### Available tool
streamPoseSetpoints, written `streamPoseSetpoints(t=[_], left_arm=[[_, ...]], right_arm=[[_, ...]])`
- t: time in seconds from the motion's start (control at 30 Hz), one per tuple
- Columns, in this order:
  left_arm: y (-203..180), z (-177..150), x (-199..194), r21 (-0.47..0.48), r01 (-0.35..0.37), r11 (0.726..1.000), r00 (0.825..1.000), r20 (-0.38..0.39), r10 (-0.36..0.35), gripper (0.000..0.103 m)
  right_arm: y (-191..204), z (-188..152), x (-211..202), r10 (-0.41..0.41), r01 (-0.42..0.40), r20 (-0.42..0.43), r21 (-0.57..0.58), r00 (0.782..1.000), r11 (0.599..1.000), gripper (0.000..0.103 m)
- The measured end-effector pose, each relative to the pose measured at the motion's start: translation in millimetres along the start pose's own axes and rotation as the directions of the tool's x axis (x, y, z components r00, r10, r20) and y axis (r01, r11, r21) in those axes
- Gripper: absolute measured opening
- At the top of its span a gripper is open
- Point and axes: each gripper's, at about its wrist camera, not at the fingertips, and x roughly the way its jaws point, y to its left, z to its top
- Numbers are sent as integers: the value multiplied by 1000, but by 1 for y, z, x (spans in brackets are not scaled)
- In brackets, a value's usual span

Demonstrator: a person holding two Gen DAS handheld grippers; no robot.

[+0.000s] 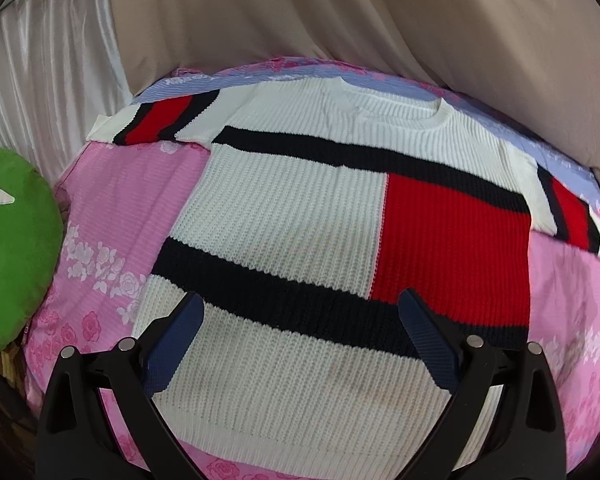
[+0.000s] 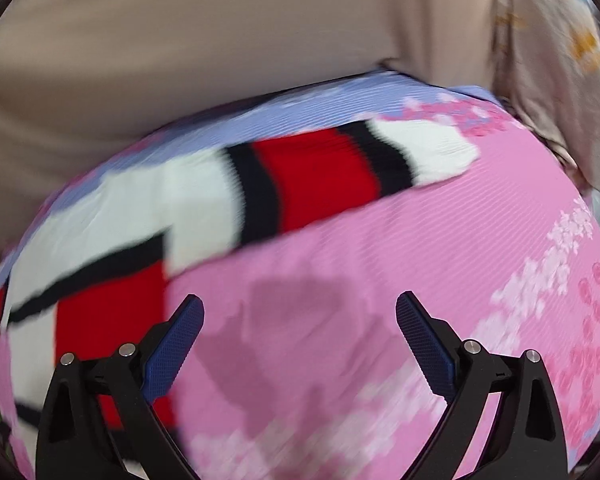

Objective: Fold small clothes

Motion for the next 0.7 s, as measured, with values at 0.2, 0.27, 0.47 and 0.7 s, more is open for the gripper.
streamPoseSetpoints(t=[0.2,0.27,0.47,0.7], left_arm=[[3,12,4,-53,9,999,1000,-11,-10,95],[3,15,6,-57,12,998,1000,-13,-13,95],[-2,26,19,-36,28,999,999,-28,-29,95],[-7,47,25,-26,90,996,996,1,-90,95]], right_arm=[[-81,68,73,-14,22,-37,226,999,974,86],[-100,76,95,-19,40,-70,313,997,949,81],[-97,88,122,65,-34,-76,347,995,937,29],[36,134,30,367,-380,130,94,921,920,6]])
